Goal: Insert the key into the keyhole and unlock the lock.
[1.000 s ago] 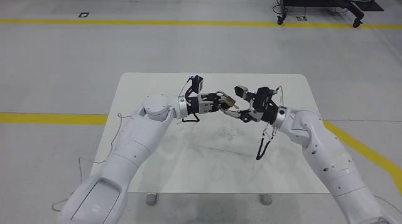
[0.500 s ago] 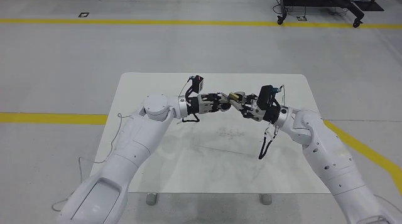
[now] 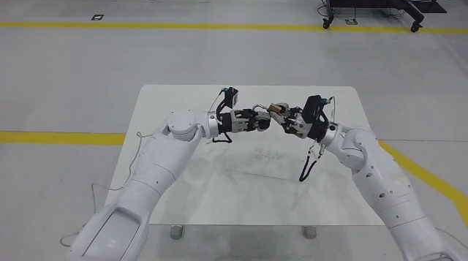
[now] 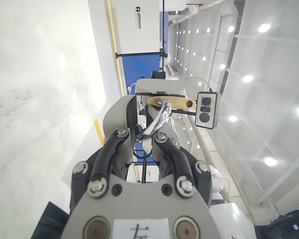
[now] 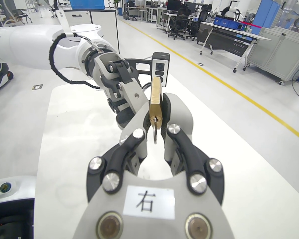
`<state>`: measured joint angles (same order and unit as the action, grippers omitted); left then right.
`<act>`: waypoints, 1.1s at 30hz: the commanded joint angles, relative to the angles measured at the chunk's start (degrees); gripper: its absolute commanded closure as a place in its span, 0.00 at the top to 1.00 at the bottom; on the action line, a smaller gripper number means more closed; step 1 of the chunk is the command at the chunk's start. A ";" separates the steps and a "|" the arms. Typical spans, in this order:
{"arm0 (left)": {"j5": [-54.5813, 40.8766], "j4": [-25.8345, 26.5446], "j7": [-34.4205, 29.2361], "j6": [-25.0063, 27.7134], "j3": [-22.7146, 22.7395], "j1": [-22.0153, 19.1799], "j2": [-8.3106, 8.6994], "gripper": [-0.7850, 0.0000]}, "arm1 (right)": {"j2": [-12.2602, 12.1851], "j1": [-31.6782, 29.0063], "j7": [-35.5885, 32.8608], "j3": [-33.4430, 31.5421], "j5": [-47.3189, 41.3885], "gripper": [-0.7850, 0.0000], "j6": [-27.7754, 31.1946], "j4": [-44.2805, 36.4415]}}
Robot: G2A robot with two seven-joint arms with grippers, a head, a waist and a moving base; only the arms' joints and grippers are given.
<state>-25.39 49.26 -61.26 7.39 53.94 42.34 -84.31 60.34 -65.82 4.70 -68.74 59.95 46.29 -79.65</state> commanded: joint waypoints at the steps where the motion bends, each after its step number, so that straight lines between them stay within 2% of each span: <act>1: 0.17 0.18 -0.55 0.75 -0.03 -0.01 0.03 1.00 | 0.02 -0.08 -0.16 -0.43 -1.00 0.00 -0.70 0.46; 4: 0.09 0.55 -1.34 2.10 0.13 0.05 0.09 1.00 | -0.09 -0.09 -1.06 -1.39 -2.05 0.00 -1.15 1.55; 8: -0.34 1.04 -1.42 4.47 1.18 0.22 0.37 1.00 | -0.75 -0.23 -4.54 -3.26 -1.36 0.00 1.09 3.02; 15: -2.41 0.92 1.11 6.34 7.25 0.42 2.04 1.00 | -2.06 -1.96 -18.32 -2.78 -0.59 0.00 10.48 5.34; 20: -2.98 2.83 1.29 5.16 9.66 1.84 2.97 1.00 | -1.77 -2.09 -24.69 0.17 -5.06 0.00 9.87 7.41; 27: -1.22 4.31 1.83 2.70 8.52 2.36 3.06 1.00 | -1.14 -1.00 -29.60 3.85 -10.93 0.00 8.56 8.45; 33: -0.82 4.17 1.31 1.30 7.35 2.10 2.91 1.00 | -0.55 0.66 -33.55 7.21 -12.34 0.00 6.54 7.72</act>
<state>-26.40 53.47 -59.93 8.83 61.58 44.49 -81.35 59.71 -65.37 -27.87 -62.19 47.41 53.13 -71.78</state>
